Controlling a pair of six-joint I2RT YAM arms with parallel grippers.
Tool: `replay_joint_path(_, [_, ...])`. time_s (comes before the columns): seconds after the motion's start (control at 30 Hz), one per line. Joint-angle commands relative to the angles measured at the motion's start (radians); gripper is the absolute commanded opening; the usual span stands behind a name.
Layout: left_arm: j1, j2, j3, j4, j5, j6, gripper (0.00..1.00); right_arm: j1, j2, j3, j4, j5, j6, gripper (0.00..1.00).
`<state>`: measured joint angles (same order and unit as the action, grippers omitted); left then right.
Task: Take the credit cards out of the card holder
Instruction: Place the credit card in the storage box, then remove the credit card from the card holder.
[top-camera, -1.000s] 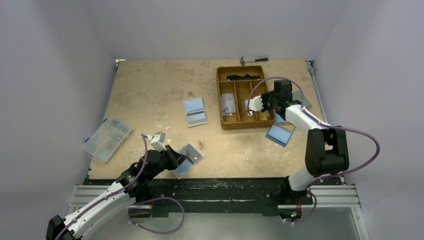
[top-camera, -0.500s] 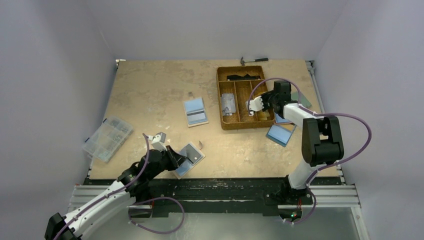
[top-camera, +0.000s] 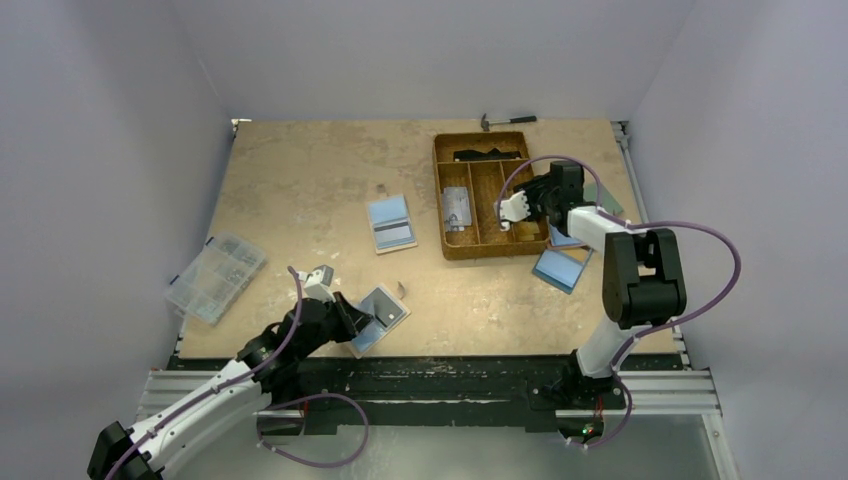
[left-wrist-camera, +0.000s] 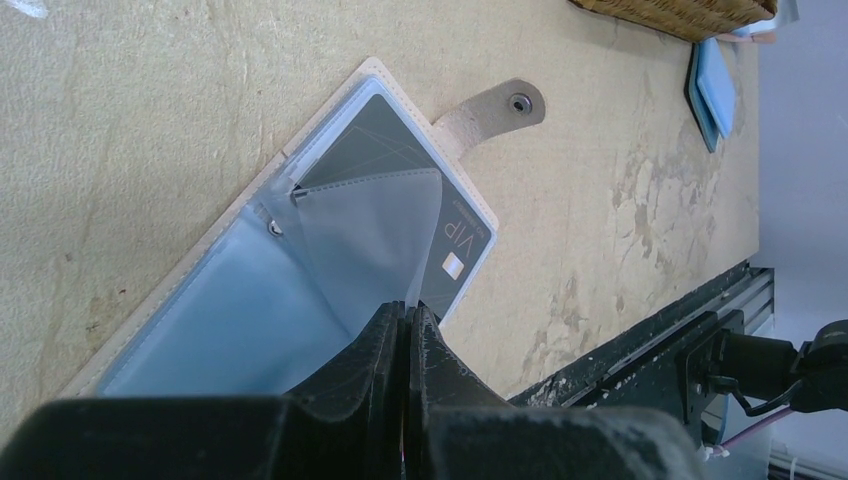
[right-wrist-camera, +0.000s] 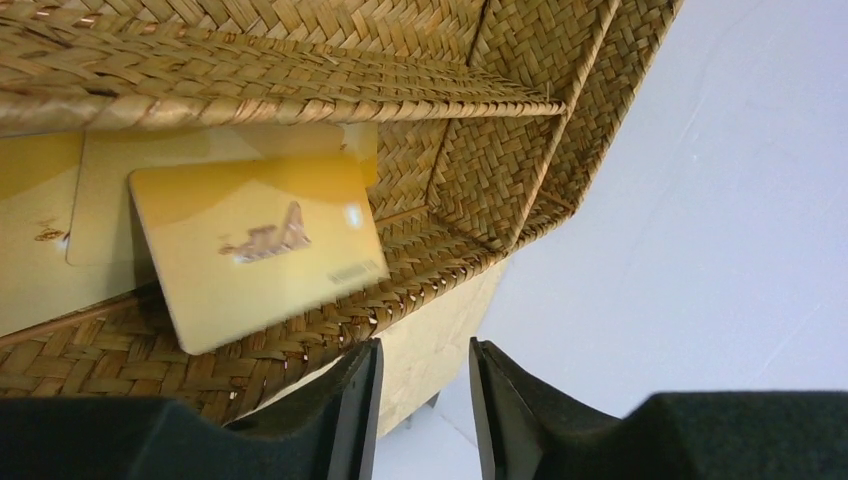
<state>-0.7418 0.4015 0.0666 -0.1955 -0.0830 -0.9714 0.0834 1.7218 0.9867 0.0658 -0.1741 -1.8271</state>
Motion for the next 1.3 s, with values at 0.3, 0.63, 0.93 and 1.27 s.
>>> replay_joint_path(0.3, [0.001,-0.028,0.013,0.04,0.033,0.028,0.0,-0.031,-0.195,0.023,-0.115,-0.063,0.045,0.48])
replay_joint_path(0.63, [0.001,0.075,-0.001,0.282,0.179,0.068,0.0,0.008,-0.479,0.099,-0.672,-0.54,0.562,0.76])
replay_joint_path(0.93, [0.002,0.384,0.078,0.538,0.28,0.098,0.0,0.261,-0.457,0.032,-0.718,-0.911,0.98,0.77])
replay_joint_path(1.27, [-0.002,0.752,0.231,0.842,0.399,0.069,0.0,0.295,-0.424,-0.038,-0.565,-0.892,1.227,0.73])
